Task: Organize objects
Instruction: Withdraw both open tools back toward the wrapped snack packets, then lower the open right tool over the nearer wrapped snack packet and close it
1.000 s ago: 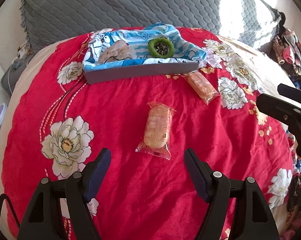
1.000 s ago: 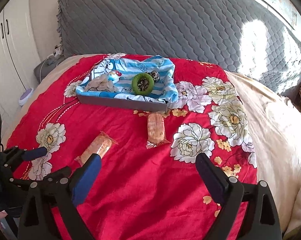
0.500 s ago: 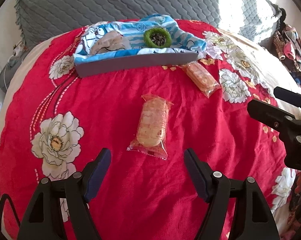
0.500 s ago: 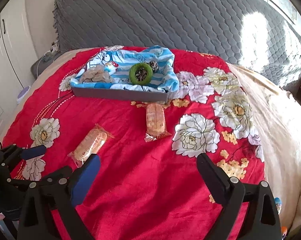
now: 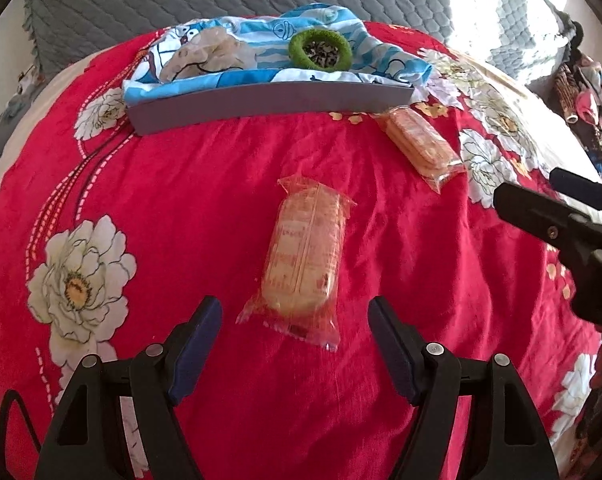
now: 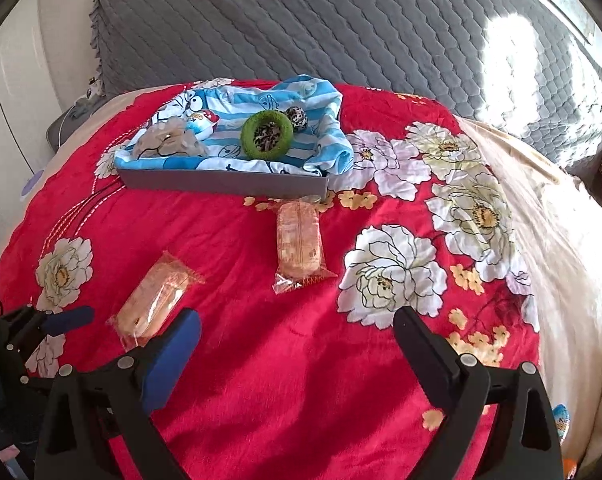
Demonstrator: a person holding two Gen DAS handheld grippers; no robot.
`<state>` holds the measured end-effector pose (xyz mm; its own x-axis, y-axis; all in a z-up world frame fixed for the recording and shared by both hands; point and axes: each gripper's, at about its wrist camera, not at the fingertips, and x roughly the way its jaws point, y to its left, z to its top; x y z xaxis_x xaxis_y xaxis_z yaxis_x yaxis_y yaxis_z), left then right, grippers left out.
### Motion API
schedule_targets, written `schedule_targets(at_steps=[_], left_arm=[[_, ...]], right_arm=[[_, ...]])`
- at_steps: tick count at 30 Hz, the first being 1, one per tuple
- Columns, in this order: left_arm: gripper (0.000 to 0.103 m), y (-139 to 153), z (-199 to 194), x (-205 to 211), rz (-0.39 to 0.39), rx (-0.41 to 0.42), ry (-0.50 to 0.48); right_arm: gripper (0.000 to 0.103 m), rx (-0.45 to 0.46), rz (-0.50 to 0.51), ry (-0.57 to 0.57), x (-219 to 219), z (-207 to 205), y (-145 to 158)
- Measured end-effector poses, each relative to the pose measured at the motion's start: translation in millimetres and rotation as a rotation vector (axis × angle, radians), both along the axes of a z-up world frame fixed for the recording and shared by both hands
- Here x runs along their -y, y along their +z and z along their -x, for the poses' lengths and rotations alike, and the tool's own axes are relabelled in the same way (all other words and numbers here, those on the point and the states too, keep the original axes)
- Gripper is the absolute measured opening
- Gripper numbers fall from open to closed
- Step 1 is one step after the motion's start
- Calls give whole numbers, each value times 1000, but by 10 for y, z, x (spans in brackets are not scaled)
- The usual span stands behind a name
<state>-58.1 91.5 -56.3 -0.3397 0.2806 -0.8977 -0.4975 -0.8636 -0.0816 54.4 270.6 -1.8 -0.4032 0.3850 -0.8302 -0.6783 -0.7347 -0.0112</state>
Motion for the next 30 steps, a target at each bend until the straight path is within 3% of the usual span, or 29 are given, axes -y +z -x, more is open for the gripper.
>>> schedule_targets(at_steps=[24,30], left_arm=[[76,-307,435,-135,-31,66,-3],[76,-329,460,-178,-30,64,-16]], right_arm=[[97,90,7,-14,-580,515,-520],[91,102,25,-33,-720,591,-615]])
